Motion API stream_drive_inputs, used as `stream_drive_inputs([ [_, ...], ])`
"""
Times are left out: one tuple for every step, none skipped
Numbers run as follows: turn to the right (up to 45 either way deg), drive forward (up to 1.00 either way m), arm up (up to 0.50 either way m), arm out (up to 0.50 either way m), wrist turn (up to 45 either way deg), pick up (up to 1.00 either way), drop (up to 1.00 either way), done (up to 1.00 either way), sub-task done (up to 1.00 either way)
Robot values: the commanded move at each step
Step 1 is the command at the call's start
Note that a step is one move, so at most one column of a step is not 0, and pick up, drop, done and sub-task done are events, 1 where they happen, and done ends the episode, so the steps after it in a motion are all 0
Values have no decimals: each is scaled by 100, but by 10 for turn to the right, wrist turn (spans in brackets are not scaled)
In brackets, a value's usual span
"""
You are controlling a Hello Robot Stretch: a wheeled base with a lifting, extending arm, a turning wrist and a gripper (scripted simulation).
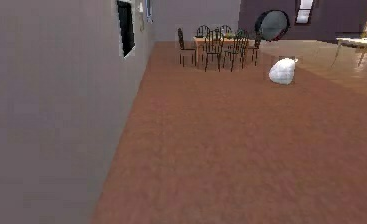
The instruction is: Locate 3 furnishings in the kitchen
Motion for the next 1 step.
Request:
stream_drive_inputs([
  [0, 100, 0, 0, 0, 0, 0, 0, 0],
])
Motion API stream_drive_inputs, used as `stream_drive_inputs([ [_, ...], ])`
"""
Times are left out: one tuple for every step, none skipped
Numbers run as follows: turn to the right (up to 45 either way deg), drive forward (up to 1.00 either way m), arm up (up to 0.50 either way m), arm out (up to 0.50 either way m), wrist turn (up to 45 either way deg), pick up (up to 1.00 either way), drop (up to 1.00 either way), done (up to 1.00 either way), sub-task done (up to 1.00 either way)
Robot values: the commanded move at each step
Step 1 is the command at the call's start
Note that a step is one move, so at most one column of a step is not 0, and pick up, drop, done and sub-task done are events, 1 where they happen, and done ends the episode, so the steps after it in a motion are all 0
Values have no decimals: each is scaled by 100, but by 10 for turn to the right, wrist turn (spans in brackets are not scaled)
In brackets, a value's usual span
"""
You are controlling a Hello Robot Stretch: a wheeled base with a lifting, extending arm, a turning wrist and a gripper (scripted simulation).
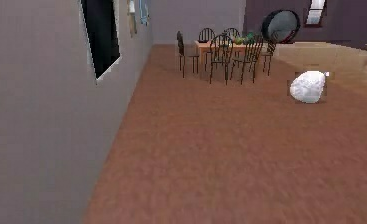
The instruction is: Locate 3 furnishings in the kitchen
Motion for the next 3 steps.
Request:
stream_drive_inputs([
  [0, 100, 0, 0, 0, 0, 0, 0, 0],
  [0, 100, 0, 0, 0, 0, 0, 0, 0],
  [0, 100, 0, 0, 0, 0, 0, 0, 0],
])
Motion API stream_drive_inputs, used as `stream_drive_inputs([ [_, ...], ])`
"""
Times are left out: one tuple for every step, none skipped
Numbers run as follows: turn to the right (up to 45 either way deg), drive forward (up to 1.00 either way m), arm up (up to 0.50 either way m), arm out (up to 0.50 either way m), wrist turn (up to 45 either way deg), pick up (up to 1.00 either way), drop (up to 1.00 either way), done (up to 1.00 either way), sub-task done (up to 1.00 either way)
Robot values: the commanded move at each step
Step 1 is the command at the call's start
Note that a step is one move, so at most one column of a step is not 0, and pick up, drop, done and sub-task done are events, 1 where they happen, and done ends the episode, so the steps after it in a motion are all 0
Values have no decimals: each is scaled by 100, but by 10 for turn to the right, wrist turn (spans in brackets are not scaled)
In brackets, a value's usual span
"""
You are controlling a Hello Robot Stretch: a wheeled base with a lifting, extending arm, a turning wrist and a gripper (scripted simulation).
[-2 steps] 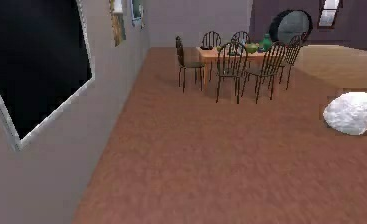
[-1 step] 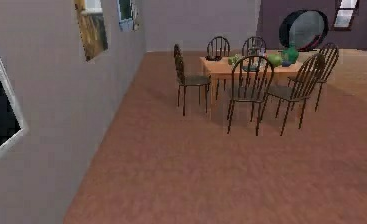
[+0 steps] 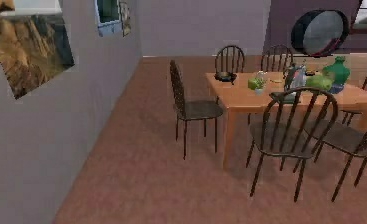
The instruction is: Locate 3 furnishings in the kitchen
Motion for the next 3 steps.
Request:
stream_drive_inputs([
  [0, 55, 0, 0, 0, 0, 0, 0, 0],
  [390, 0, 0, 0, 0, 0, 0, 0, 0],
  [0, 0, 0, 0, 0, 0, 0, 0, 100],
])
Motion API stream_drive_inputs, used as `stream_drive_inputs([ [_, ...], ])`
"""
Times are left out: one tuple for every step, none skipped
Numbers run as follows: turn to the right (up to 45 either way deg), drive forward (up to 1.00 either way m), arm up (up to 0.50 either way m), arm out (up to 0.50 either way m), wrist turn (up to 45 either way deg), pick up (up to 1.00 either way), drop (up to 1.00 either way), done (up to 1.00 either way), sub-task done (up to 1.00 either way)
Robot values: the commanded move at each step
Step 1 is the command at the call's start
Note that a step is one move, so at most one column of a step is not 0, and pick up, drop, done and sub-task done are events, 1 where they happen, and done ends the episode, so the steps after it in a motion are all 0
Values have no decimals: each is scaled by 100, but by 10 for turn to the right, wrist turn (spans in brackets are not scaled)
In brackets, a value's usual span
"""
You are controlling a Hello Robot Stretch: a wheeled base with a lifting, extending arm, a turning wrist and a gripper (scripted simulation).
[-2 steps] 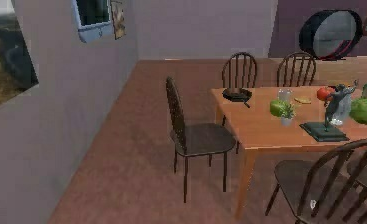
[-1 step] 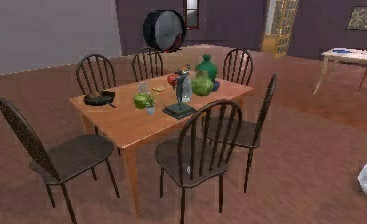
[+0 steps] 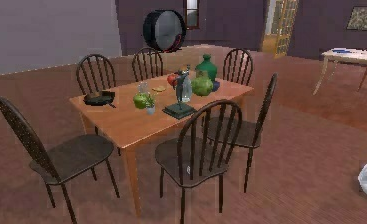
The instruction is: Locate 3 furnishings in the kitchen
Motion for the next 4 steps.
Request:
stream_drive_inputs([
  [-420, 0, 0, 0, 0, 0, 0, 0, 0],
  [0, 30, 0, 0, 0, 0, 0, 0, 0],
  [420, 0, 0, 0, 0, 0, 0, 0, 0],
  [0, 0, 0, 0, 0, 0, 0, 0, 100],
])
